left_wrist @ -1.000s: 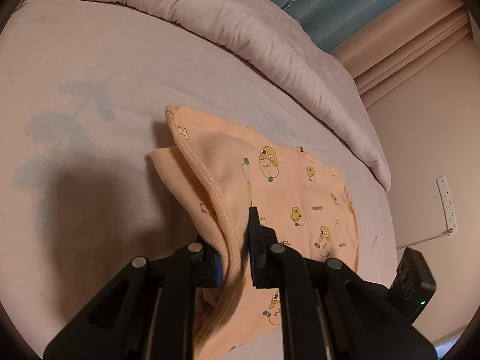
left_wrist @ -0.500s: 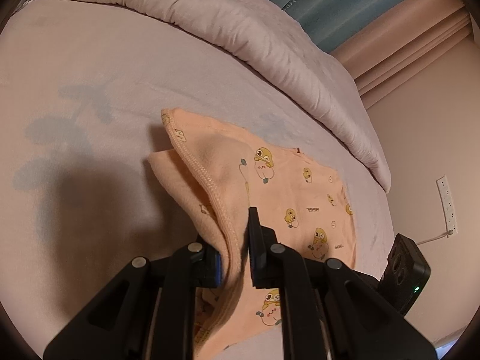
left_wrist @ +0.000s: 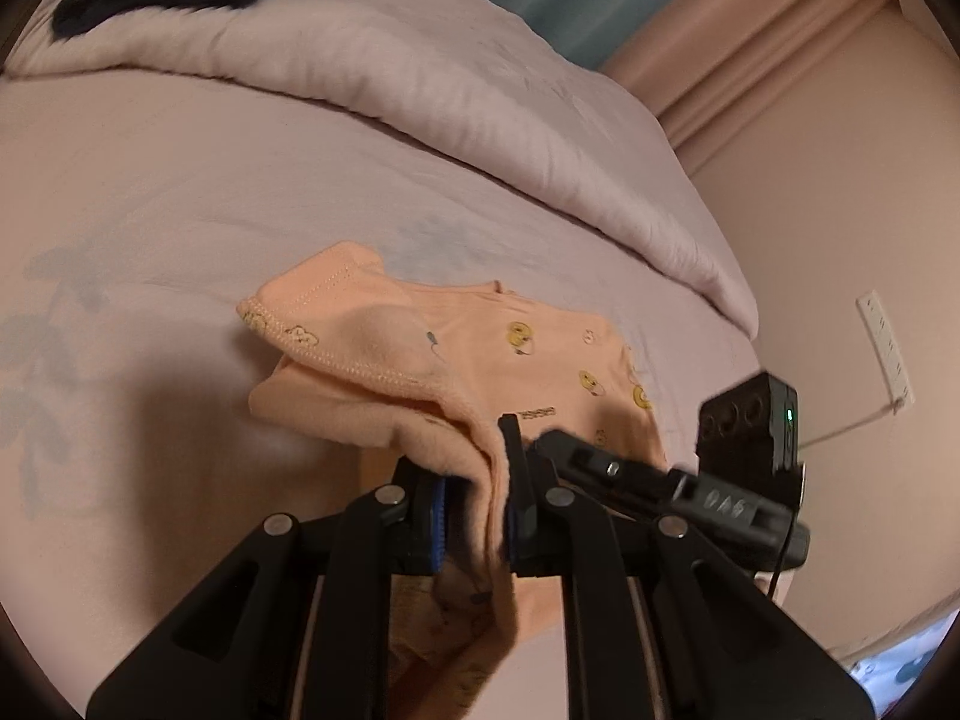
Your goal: Fold small clothes
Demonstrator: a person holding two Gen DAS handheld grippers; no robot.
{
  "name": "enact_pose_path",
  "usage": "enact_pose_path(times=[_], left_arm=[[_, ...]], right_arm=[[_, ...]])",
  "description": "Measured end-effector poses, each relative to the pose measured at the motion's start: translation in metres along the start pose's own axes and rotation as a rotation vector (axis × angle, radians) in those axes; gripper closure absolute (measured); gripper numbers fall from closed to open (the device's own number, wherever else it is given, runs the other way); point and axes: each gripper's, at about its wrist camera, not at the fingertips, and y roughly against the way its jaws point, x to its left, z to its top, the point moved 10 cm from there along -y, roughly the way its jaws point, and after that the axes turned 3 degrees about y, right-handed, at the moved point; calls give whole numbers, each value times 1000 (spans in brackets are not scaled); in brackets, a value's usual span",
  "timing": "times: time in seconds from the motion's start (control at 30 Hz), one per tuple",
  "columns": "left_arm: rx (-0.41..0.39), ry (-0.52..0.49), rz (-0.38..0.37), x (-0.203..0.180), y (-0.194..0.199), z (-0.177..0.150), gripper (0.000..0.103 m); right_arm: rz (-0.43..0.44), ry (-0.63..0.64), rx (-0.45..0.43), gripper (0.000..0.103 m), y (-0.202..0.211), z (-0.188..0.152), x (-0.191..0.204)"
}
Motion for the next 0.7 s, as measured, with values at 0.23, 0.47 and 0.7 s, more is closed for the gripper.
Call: enact_pose_path(times=[0.23,0.47,0.7], left_arm=[[52,-138,71,-40,-35,-7,85],[167,-220,-2,-83,-77,-33,68],[208,-186,-70,-78,-72,-50,54]], right_arm=[[112,-125,-46,58,28,13,-12],[181,-205,-39,48,42,25,-29],[162,-187,-1,48,39,25,-31]])
